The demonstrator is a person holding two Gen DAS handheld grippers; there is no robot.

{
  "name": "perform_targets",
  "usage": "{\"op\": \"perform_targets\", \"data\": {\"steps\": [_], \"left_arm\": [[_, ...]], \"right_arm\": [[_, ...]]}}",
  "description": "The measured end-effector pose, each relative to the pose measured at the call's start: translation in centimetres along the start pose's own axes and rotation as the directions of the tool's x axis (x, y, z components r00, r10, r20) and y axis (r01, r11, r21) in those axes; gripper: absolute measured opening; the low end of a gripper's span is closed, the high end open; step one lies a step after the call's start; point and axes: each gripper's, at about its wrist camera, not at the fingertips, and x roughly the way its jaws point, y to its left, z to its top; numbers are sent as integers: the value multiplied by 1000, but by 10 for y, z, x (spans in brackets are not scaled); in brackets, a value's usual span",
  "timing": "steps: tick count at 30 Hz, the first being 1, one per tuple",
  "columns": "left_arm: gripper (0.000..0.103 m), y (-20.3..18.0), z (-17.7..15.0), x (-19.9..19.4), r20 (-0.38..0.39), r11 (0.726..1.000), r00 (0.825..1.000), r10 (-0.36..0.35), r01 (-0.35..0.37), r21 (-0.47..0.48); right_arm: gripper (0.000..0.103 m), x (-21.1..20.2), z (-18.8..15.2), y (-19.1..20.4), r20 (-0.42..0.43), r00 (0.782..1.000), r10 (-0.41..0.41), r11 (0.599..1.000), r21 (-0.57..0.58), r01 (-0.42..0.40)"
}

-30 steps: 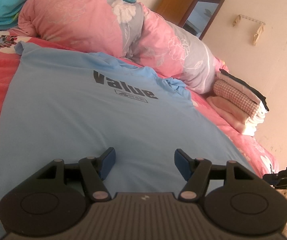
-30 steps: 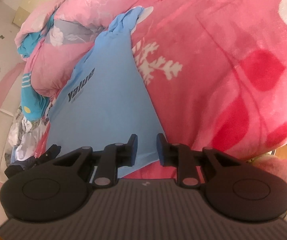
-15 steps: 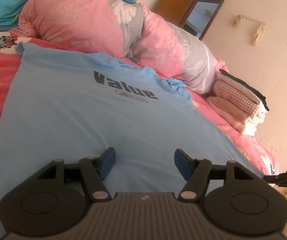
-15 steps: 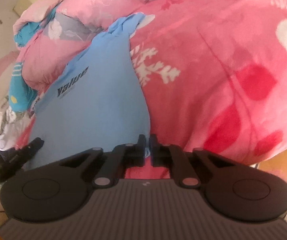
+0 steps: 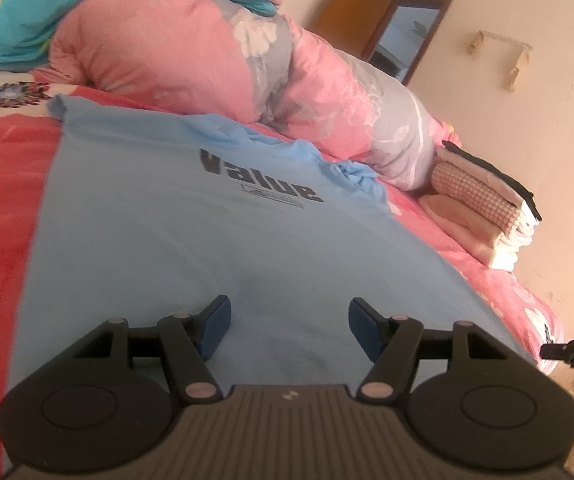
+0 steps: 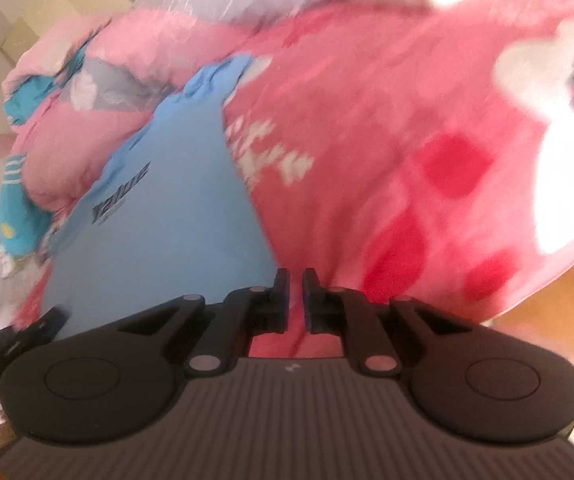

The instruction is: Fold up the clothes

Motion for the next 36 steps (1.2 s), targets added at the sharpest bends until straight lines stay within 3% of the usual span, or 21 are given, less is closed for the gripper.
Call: {"op": "perform_targets", "data": {"steps": [4,8,13,17,21,26,28,33,36], "left_arm": [[68,-2,-7,-25,19,999,999,51,-51,12],[68,-8,-25,-54,19,992,993,114,-114,45],[68,-12,-51,-88,7,982,984,178,-178,62],[68,-12,-65,-109,-14,978,979,204,-203,37],[68,-14,-74,-119,-39,977,976,214,-212,29],[68,-8,-80,-122,-99,979,975,200,-203,-26],[67,-5,-81,-127,-123,974,969,212,-220,-50],[67,5,-75,-149,-105,954,957,270,-281,-106],[67,9,-60,-157,-85,945,953,290,-299,-134]], "right_arm": [[8,-12,1,25,55,998,18,994,-107,-12],[8,11,-10,75,-3,990,144,955,-263,-139],[8,57,-33,134,-126,956,265,874,-387,-293],[8,83,-62,160,-256,905,339,813,-404,-419],[8,74,-90,158,-294,872,391,771,-413,-485],[8,67,-103,150,-414,787,458,740,-313,-595],[8,64,-107,157,-432,782,450,722,-338,-603],[9,57,-89,175,-367,760,537,663,-374,-649],[9,66,-79,182,-347,762,547,669,-366,-647]]}}
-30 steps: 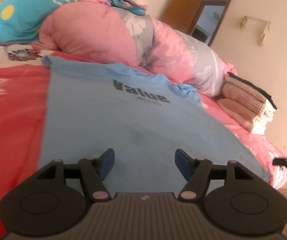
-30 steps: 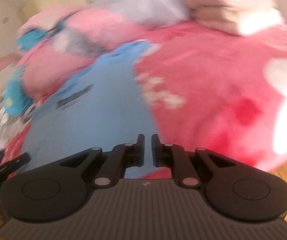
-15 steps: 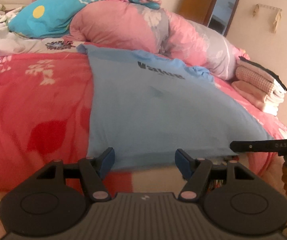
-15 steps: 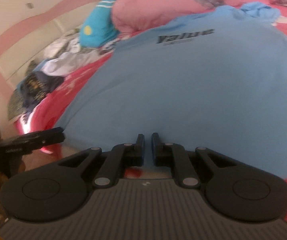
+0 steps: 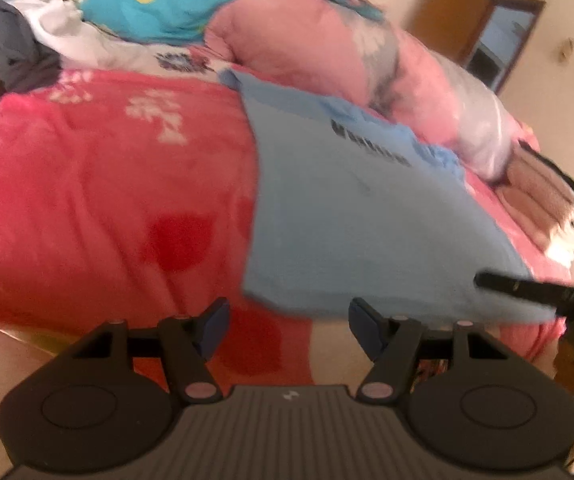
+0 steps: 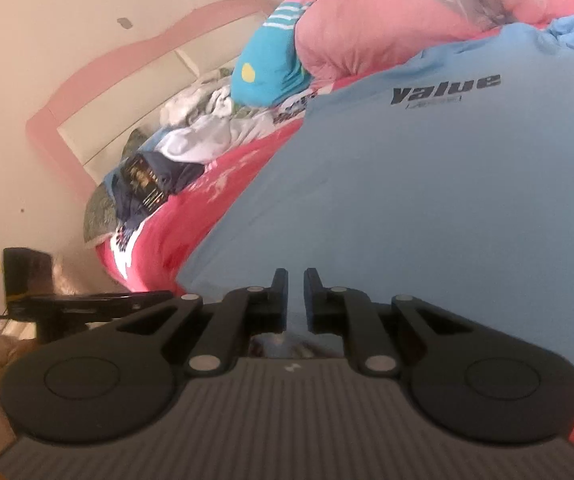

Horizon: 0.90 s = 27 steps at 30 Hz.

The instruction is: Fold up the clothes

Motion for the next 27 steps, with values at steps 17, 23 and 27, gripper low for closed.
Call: {"op": "perform_targets", "data": {"steps": [17,23,27], "left_arm": [[67,-47,175,134,47,996,999,-19,15,90],[67,-41,217,222,40,998,999,-13,11,57],[66,-28,220,263,43,1000,999,5,-6,9]], "right_arm": [[39,-17,84,-51,68,985,-158,984,88,152],[48,17,148,-70,55,976,-212,977,46,209],[48,61,190,-78,36,967,-251,968,-22,251]]}}
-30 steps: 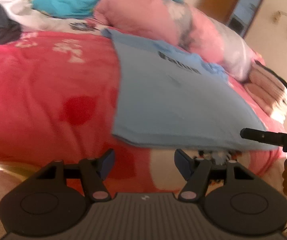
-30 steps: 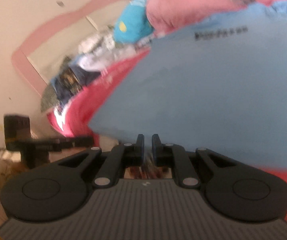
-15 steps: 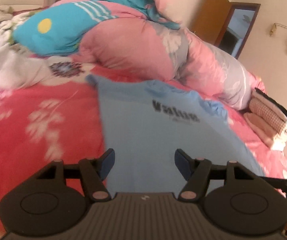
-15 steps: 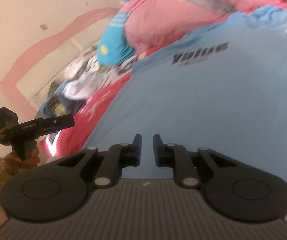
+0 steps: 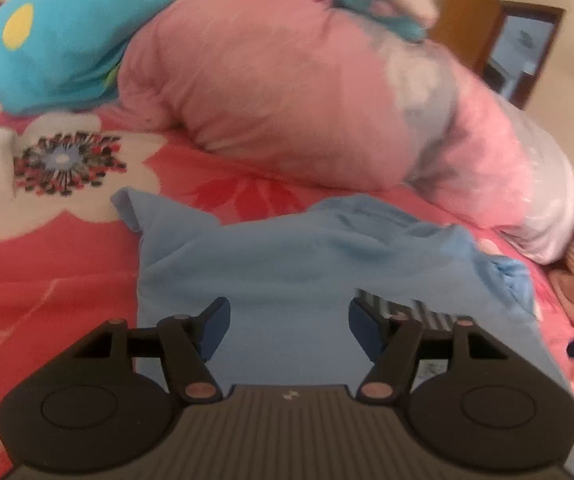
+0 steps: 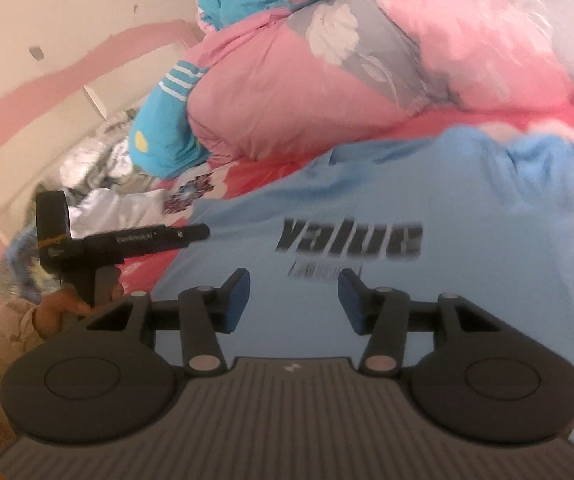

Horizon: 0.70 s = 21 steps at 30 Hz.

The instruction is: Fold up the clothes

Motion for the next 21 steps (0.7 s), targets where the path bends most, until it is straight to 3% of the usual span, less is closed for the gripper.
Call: {"op": "perform_targets", "data": {"steps": [9,13,17,21], "left_arm": [[66,18,-8,21,5,999,1000,-30,30,-20],[66,13,-11,21,18,1000,1000,-8,8,13],[66,14,-11,21,20,1000,1000,-8,8,10],[66,14,-11,21,21,1000,1000,-10,10,6]], "right_arm": [[48,143,82,11,-113,993,-46,990,-139,30],[47,210,112,11,-160,984,-72,985,-164,46],[44,272,138,1,-237,960,-150,980,-166,112],[44,306,151,-13,-287,935,-209,976,-127,179]]}}
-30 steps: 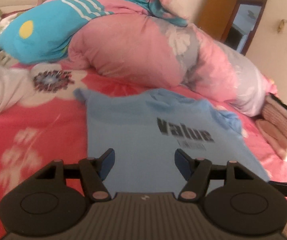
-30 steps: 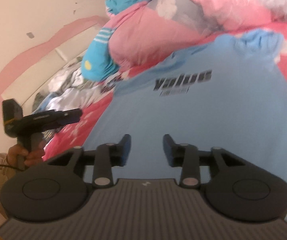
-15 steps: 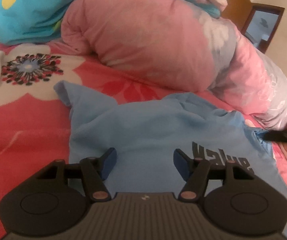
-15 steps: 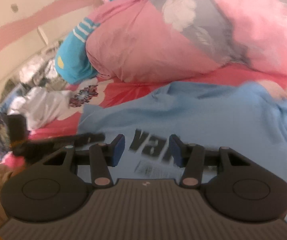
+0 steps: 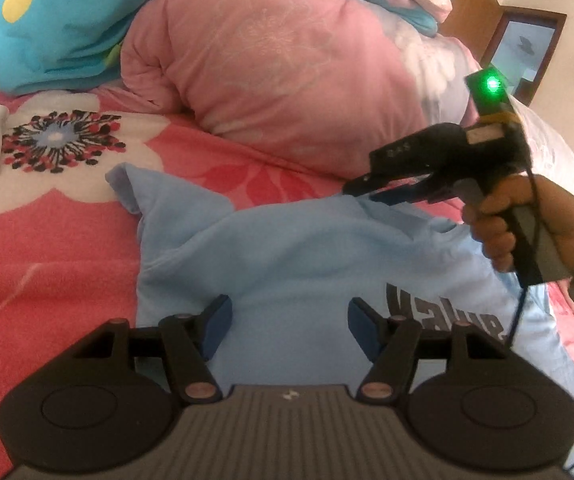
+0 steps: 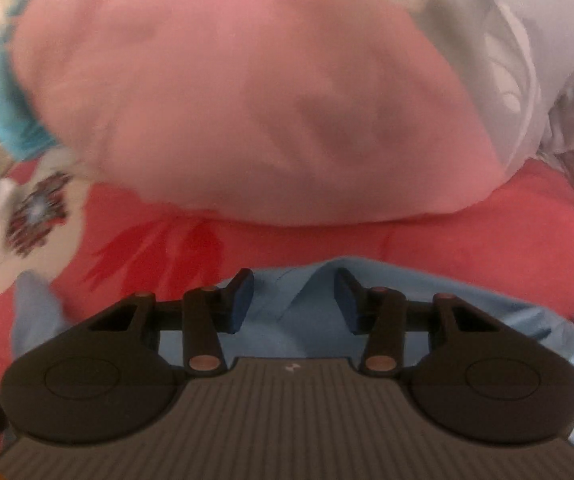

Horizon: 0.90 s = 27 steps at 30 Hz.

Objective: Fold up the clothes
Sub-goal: 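Move the right gripper toward the T-shirt collar and close it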

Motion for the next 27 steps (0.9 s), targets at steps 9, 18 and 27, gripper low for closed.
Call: {"op": "perform_targets", "data": {"steps": [9,18,27], "left_arm": [[66,0,0,1,4,1000,1000,8,-8,6],[66,-1,-1,0,7,1000,1000,16,-16,19],[66,-3,-2,0,11,999,1000,27,-27,34]], "right_arm": [[36,-3,2,-11,-25,997,78,993,87,-75],[1,-6,2,-2,59,988,141,989,44,-144],[1,15,9,6,151,976,155,988,-19,-154]]}}
